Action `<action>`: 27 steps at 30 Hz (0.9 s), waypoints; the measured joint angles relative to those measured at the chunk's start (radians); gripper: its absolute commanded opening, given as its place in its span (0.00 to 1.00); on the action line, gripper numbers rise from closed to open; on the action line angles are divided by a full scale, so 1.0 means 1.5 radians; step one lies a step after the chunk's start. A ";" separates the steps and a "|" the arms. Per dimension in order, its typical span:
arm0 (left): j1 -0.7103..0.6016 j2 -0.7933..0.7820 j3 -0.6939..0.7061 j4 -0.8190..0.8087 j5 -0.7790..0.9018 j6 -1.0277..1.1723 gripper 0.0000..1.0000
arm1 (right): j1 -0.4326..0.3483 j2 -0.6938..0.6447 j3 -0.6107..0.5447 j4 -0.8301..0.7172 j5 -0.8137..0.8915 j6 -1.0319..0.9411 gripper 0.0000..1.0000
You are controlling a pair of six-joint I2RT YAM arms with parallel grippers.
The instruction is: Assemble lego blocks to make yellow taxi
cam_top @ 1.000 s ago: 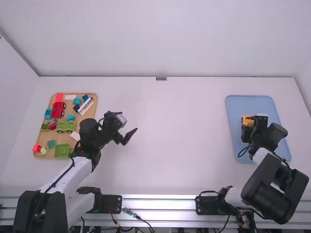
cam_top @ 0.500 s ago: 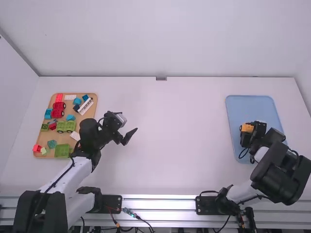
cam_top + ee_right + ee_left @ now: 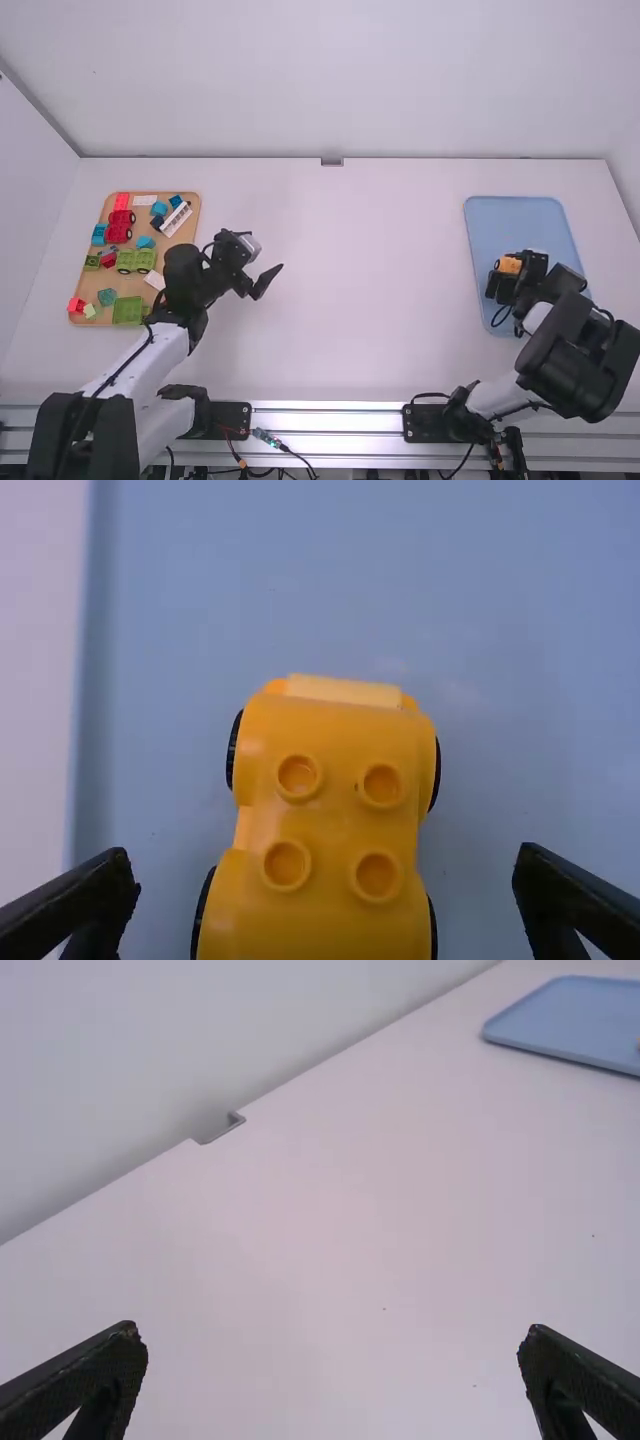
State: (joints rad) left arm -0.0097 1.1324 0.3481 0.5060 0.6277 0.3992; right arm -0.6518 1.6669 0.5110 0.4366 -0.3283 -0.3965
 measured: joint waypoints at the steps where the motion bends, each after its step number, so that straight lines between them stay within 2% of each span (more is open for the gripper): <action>1: 0.000 0.000 0.000 0.000 0.000 0.000 0.99 | 0.000 -0.001 0.000 -0.001 0.002 0.004 0.99; 6: 0.000 0.000 0.000 0.004 -0.041 -0.041 0.99 | 0.015 -0.039 0.000 -0.024 0.012 0.027 0.99; 13: 0.000 0.000 0.021 -0.061 -0.132 -0.123 0.99 | 0.058 -0.189 0.000 -0.069 0.023 0.068 0.99; 19: 0.000 0.000 0.073 -0.085 -0.219 -0.192 0.99 | 0.126 -0.341 0.000 -0.136 0.037 0.099 0.99; 27: 0.000 0.000 0.076 -0.045 -0.270 -0.216 0.99 | 0.236 -0.450 0.000 -0.191 0.039 0.116 0.99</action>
State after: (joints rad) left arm -0.0093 1.1324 0.4618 0.4393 0.2226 0.0746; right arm -0.2977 0.9924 0.5110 0.1505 -0.2699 -0.2222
